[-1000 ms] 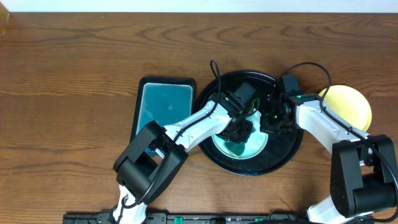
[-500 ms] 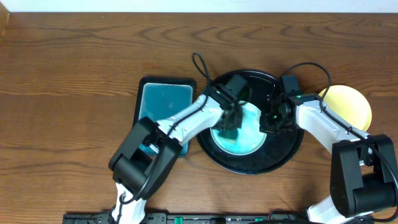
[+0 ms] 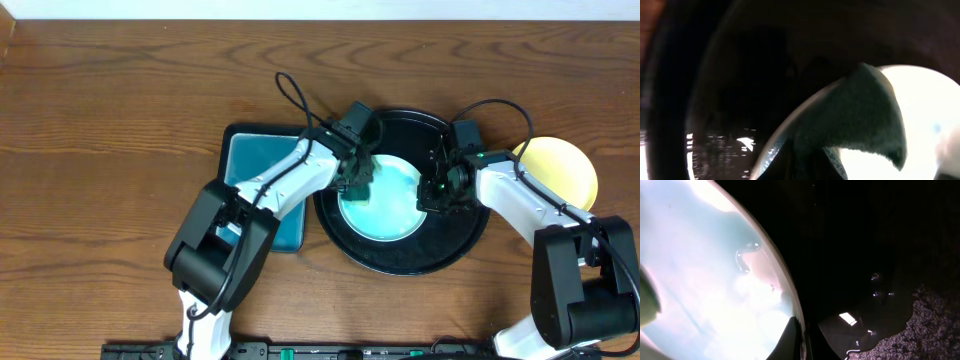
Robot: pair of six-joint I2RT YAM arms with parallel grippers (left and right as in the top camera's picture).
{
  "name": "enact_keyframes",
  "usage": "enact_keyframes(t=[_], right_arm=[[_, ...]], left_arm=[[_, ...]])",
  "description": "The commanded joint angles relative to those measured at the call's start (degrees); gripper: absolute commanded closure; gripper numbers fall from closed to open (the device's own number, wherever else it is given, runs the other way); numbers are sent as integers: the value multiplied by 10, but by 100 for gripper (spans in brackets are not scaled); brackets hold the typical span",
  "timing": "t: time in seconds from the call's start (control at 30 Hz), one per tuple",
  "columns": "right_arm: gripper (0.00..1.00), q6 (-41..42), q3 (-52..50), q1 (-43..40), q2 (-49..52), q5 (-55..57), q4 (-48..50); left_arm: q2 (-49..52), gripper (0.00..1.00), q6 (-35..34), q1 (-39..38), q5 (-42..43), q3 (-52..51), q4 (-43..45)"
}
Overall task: Clean dirty plates on tray and stack at the side
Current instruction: 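Scrub the white plate with the sponge in the left gripper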
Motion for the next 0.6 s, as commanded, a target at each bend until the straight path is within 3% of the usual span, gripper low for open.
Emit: enact_keyframes(t=[0.0,0.3,0.57], right_arm=[[99,-2,-7,-2,18,98,-4],[99,-2,-7,-2,18,104,-3],[99,-2,-7,-2,18,104,-3]], left_arm=[[2,93,-47,50,-96,-13,-36],[-87,93,-11,47,-48,-13,-57],[-85,93,5,13,0,-15,-19]])
